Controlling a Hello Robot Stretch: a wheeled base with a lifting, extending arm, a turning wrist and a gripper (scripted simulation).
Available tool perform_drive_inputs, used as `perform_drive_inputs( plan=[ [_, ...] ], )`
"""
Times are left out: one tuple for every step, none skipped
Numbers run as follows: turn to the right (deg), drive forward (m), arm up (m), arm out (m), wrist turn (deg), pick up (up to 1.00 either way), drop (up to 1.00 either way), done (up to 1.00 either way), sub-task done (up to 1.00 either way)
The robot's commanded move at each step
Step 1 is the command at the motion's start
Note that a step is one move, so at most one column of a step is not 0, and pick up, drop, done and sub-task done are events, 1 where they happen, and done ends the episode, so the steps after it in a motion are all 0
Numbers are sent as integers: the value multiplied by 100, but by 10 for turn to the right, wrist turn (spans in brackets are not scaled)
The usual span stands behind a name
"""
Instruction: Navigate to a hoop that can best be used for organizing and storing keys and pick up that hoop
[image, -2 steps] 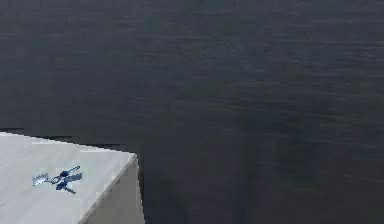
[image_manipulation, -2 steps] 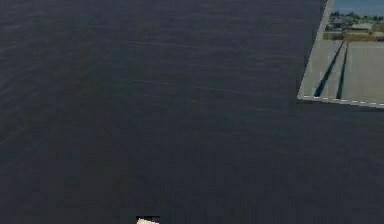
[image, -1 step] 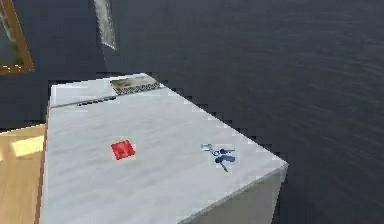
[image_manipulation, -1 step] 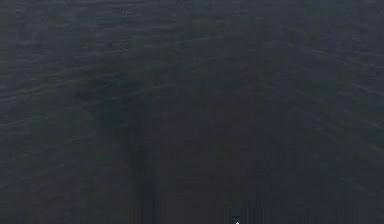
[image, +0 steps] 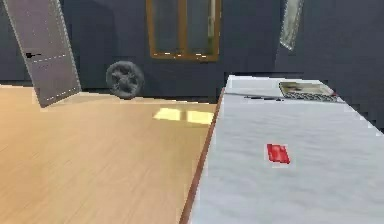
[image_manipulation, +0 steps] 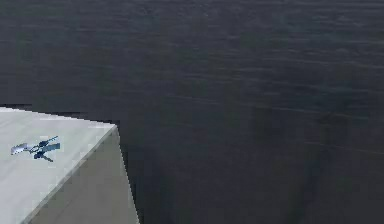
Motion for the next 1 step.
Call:
perform_drive_inputs(
  plan=[
    [-330,0,0,0,0,0,0,0,0]
  ],
)
